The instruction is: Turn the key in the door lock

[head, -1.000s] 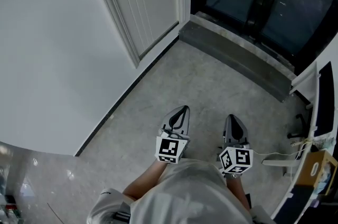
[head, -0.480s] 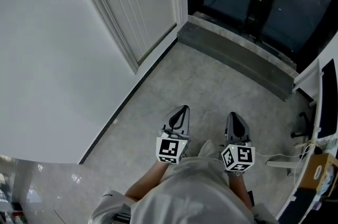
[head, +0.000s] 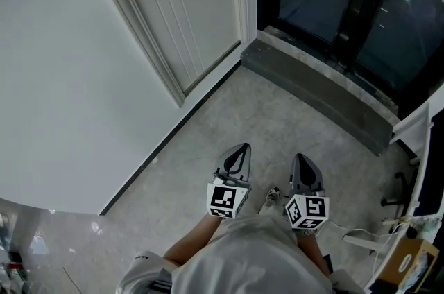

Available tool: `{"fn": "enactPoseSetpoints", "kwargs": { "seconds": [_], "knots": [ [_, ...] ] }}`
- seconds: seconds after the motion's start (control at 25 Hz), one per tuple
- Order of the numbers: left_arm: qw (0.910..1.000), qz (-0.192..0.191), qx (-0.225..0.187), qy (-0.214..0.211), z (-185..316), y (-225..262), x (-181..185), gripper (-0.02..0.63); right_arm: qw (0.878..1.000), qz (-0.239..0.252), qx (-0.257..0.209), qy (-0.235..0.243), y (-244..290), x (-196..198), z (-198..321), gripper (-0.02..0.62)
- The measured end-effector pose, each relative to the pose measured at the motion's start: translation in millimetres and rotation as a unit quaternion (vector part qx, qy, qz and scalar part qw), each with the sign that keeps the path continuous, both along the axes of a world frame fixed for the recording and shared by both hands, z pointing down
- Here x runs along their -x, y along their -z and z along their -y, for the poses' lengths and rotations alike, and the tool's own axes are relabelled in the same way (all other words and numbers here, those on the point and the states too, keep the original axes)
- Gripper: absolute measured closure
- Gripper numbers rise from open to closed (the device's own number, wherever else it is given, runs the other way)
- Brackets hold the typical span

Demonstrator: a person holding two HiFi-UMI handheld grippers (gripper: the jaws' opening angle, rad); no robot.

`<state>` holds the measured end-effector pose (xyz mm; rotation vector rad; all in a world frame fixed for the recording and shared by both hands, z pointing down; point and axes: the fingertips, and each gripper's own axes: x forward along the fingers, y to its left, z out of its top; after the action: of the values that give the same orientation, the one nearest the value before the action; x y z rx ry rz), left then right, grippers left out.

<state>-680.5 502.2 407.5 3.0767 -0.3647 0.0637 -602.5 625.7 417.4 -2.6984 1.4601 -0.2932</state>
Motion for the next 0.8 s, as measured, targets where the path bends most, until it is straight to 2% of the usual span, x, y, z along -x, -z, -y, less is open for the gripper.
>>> {"fn": "enactPoseSetpoints", "kwargs": {
  "seconds": [0.4,0.8],
  "knots": [
    [0.9991,0.002,-0.006,0.043,21,7,-92,0.598,0.999,0.007,0.002,0.032,2,-106,23,0.603],
    [0.995,0.009,0.003,0.099,30,0,-154,0.598,0.999,0.013,0.002,0.045,-2,-186,21,0.603]
  ]
}}
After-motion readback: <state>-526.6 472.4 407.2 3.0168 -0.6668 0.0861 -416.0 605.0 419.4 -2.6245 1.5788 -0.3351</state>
